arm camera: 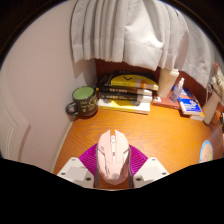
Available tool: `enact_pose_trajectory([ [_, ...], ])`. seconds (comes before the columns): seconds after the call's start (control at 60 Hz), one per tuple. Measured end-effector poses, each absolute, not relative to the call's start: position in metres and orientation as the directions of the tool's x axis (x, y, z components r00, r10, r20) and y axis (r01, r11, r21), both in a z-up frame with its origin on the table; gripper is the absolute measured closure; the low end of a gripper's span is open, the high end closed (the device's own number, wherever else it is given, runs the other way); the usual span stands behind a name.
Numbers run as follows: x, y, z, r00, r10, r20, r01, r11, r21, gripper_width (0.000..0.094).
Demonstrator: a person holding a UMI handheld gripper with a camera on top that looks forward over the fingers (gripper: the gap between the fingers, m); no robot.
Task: Arrange mouse
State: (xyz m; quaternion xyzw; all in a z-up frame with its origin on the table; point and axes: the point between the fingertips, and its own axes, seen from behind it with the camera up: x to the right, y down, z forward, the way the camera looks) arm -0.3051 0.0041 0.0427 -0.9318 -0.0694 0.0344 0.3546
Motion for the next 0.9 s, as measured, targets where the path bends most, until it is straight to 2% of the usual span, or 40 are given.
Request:
enact_pose_trajectory([
  [0.167,-0.2,0.02,0.161,0.989,0.143,0.041,0.121,-0.607,-0.785,0.0536],
  [0.25,-0.133,0.015,0.205,0.99,0.127,0.067,0.127,-0.561,-0.818,0.0535],
  [0.35,-0.043,0.005,0.243,0.99,0.085,0.109,0.138,-0.521,-0.842,0.0539],
  [0.433,0.027,-0.003,0.252,0.99,0.05,0.134,0.141,-0.514,-0.846,0.0542],
  [0.5,0.077,-0.006,0.242,0.992,0.013,0.129,0.117,-0.515,-0.849,0.0544],
  [0.583,0.133,-0.012,0.206,0.992,-0.032,0.121,0.082,-0.566,-0.82,0.0543],
  [0.733,0.191,-0.03,0.114,0.991,-0.07,0.111,0.033,-0.686,-0.727,0.0542],
  [0.9,0.203,-0.045,0.028,0.996,-0.057,0.065,-0.002,-0.774,-0.633,0.0542],
])
